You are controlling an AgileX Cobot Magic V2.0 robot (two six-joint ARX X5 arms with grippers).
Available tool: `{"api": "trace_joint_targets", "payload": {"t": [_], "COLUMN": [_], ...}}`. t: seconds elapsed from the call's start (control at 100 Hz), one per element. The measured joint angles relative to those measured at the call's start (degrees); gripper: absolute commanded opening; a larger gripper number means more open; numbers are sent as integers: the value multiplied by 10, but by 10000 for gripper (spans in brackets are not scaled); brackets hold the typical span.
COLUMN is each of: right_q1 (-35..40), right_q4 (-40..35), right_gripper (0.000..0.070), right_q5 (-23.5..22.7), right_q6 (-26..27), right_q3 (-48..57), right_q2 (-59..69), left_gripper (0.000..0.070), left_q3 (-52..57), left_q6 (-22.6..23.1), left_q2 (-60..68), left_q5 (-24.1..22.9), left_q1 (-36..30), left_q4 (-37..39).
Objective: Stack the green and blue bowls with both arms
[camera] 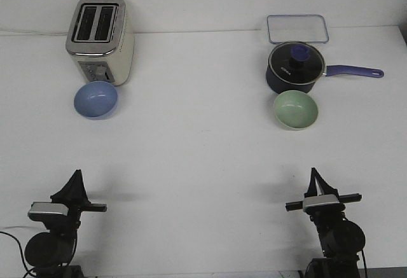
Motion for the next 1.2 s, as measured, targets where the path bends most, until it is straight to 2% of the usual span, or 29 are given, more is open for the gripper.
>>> {"api": "trace_joint_targets", "payload": {"t": [0.8, 0.94, 1.1, 1.2], "right_q1": [0, 0, 0, 0], "right_q4": [0, 23, 48, 52], "right_gripper": [0, 0, 0, 0], "right_q5": [0, -4, -3, 20], "right_q6": [0, 6, 52, 120], "right_q3": [0, 0, 0, 0], "right_q2": [0, 0, 0, 0], "left_gripper": [15, 15, 15, 15], "left_q3": [0, 0, 0, 0], "left_q6": [0, 0, 0, 0], "left_q2": [0, 0, 0, 0], "left_q5": [0, 0, 0, 0], "left_q1": [0, 0, 0, 0], "left_q4": [0, 0, 0, 0]}}
